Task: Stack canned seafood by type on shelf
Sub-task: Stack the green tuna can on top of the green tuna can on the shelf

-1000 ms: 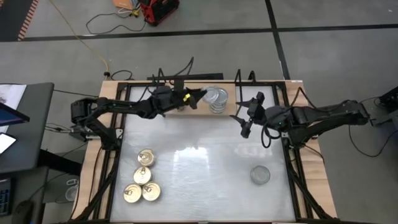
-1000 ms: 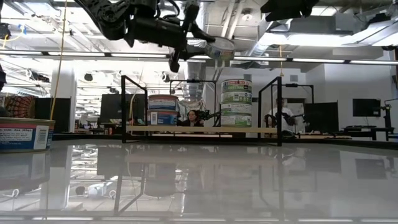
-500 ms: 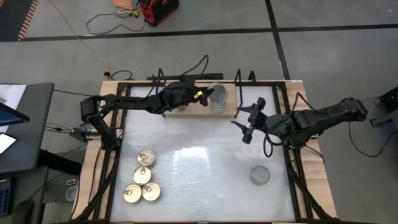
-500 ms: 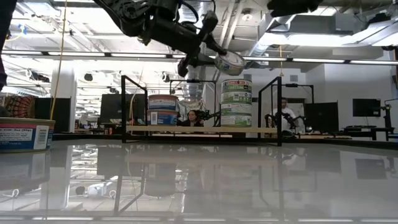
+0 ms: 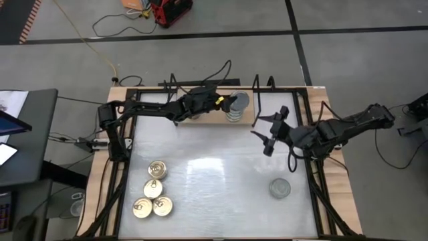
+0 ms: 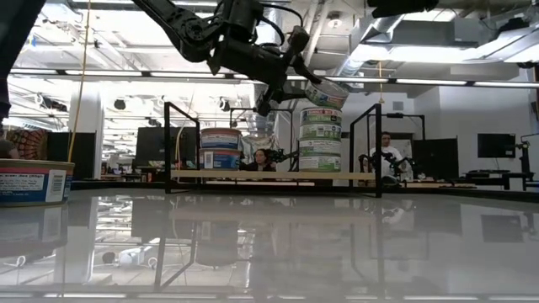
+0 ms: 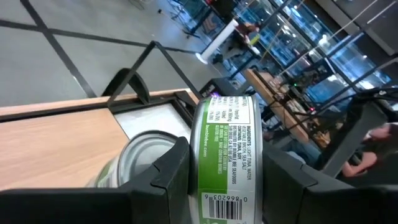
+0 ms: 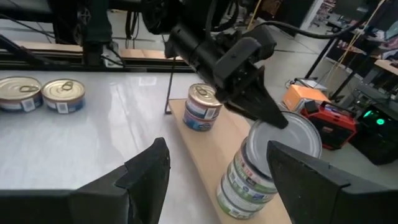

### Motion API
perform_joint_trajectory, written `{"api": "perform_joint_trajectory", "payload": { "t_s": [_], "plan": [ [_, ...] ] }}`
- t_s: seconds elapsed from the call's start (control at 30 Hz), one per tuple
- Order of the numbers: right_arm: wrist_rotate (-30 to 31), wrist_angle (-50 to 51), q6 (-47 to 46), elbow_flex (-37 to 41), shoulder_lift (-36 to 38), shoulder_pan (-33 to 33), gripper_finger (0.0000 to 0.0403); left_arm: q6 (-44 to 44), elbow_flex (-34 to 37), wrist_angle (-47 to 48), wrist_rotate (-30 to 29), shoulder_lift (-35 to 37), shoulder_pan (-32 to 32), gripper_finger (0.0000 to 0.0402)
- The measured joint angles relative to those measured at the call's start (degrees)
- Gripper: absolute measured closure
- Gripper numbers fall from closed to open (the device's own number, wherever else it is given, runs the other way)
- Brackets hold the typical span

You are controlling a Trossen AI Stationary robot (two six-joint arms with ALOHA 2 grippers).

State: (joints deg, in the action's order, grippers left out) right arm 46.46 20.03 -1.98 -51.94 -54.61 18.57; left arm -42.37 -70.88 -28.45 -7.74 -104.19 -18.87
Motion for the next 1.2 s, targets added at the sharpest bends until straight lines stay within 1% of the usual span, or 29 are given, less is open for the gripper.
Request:
{"api": "perform_joint_trajectory", "payload": {
  "t_s": [0.17, 0.73, 0.83, 0.97, 1.1, 1.2],
  "plan": [
    [0.18, 1.37, -1.03, 0.00, 0.00, 1.03, 0.0111, 0.91, -0.01, 0.29, -0.08, 0.01, 0.00, 0.0255],
    [0.20, 2.91, -5.31, 0.00, -0.02, 1.47, 0.0111, 0.50, 0.01, 3.93, 4.27, 0.05, -0.07, 0.0242],
    [0.20, 2.86, -5.29, 0.00, -0.02, 2.47, 0.0111, 1.13, 0.02, 5.05, 4.58, 0.02, -0.05, 0.0228],
    [0.67, 2.62, -5.24, 0.00, -0.02, 3.26, 0.0111, 3.02, 0.17, 5.77, 4.50, -0.18, 0.04, 0.0200],
    [1.68, 2.67, -5.20, 0.00, -0.02, 3.21, 0.0111, 2.87, 0.19, 5.62, 4.44, -0.19, -0.02, 0.0169],
    [1.68, 2.68, -5.11, 0.00, -0.02, 3.21, 0.0111, 3.24, 0.19, 5.48, 4.71, -0.16, 0.00, 0.0153]
  ]
}}
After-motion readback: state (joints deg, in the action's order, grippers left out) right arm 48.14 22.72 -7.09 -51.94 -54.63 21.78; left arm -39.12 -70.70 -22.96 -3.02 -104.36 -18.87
